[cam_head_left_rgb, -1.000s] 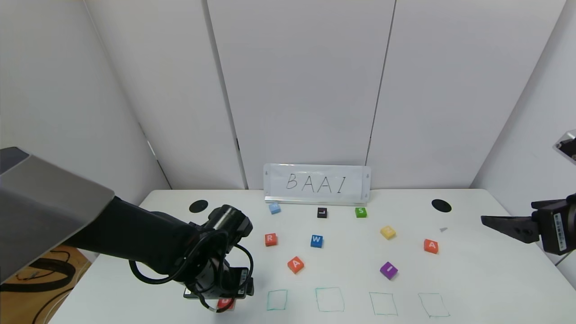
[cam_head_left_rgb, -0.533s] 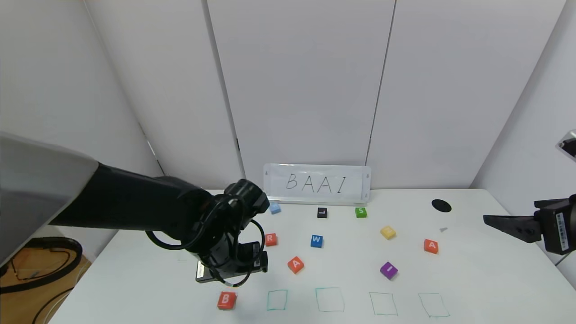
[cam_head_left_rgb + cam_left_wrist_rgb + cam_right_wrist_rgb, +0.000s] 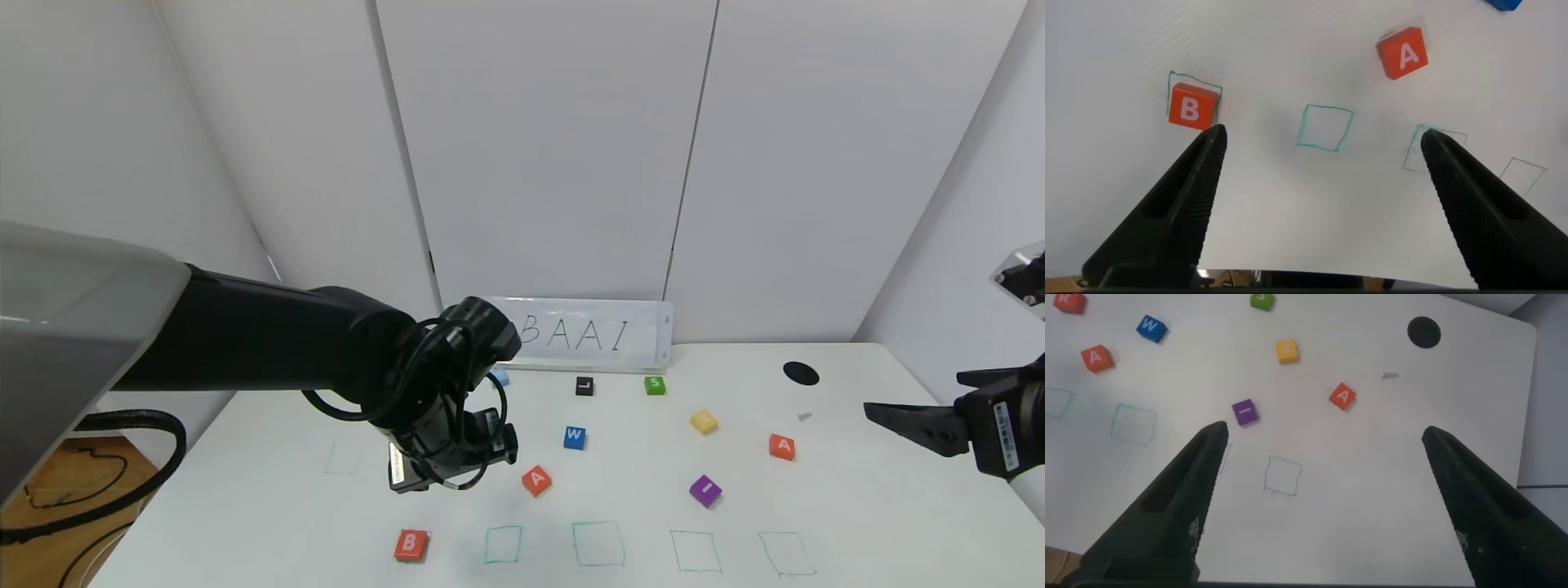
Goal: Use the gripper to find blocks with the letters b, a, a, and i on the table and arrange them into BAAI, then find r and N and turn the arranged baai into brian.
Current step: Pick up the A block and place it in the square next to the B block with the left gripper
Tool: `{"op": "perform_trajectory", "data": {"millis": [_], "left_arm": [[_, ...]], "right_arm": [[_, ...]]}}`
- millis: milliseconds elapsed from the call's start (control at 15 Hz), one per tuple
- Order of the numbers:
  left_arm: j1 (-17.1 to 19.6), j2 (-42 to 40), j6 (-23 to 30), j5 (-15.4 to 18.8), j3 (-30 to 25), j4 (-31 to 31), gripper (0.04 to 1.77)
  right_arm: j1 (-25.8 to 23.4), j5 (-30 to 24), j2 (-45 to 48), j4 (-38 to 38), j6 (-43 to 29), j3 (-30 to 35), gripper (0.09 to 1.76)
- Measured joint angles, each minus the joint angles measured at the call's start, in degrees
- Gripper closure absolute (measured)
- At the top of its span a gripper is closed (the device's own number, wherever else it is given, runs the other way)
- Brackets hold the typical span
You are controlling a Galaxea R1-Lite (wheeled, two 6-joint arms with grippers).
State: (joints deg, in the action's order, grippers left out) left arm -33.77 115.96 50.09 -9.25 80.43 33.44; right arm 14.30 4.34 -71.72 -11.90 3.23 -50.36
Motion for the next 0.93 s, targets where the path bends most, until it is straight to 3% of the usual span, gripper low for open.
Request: {"op": "perform_trajectory", "data": {"millis": [133, 400, 667, 933], "left_arm": [[-0.4, 0.8, 4.4, 0.1, 1.6, 0.6, 0.12], [-2.5, 3.8, 11.5, 0.1, 8.2, 7.4, 0.11], [-3.2, 8.8, 19.3, -0.1, 14.7, 8.4, 0.11], [-3.9, 13.4, 23.3, -0.5, 20.2, 12.4, 0.10]], "right_arm": [[0.2, 0.0, 0.2, 0.0, -0.1, 0.0, 0.14], [0.5, 0.0, 0.3, 0.0, -0.1, 0.0, 0.14], [1.0, 0.0, 0.4, 0.0, -0.1, 0.2, 0.14], [2.1, 1.4, 0.5, 0.0, -0.1, 0.6, 0.14]]}}
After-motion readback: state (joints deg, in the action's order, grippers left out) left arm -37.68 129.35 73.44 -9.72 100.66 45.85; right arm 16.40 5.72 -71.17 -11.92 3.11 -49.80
